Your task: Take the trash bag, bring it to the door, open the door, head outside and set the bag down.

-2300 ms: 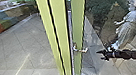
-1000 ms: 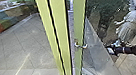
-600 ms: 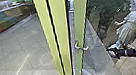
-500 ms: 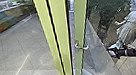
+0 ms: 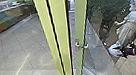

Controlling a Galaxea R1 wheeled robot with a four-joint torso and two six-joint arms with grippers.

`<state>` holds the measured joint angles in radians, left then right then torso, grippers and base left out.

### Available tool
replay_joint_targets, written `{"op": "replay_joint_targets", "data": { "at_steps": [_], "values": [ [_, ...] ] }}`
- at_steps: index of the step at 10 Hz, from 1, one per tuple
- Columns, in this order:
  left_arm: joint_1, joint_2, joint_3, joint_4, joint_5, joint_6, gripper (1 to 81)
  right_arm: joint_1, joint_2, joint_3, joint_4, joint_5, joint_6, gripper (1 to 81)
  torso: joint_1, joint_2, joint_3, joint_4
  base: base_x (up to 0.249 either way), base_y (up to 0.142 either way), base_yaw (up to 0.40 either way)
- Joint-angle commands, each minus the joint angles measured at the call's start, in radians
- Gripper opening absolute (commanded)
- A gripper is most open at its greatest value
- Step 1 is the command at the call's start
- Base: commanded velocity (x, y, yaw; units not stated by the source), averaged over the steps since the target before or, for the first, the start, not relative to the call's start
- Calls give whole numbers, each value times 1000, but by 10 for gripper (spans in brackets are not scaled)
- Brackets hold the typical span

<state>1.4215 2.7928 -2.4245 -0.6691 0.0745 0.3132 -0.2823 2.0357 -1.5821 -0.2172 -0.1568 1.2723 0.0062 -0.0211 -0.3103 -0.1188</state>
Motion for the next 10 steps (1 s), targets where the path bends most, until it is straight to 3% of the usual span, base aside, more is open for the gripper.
{"op": "replay_joint_targets", "data": {
  "at_steps": [1,6,10],
  "values": [
    [-14,-11,7,-4,93,6,10,171,-104,-16,35,10,44,811,0,0,0,0,0,0,0],
    [-12,-16,7,-4,93,6,10,166,-197,7,33,14,39,811,0,0,0,0,0,0,0],
    [-9,-13,7,-7,93,6,10,208,-49,-68,35,8,38,811,0,0,0,0,0,0,0]
  ]
}}
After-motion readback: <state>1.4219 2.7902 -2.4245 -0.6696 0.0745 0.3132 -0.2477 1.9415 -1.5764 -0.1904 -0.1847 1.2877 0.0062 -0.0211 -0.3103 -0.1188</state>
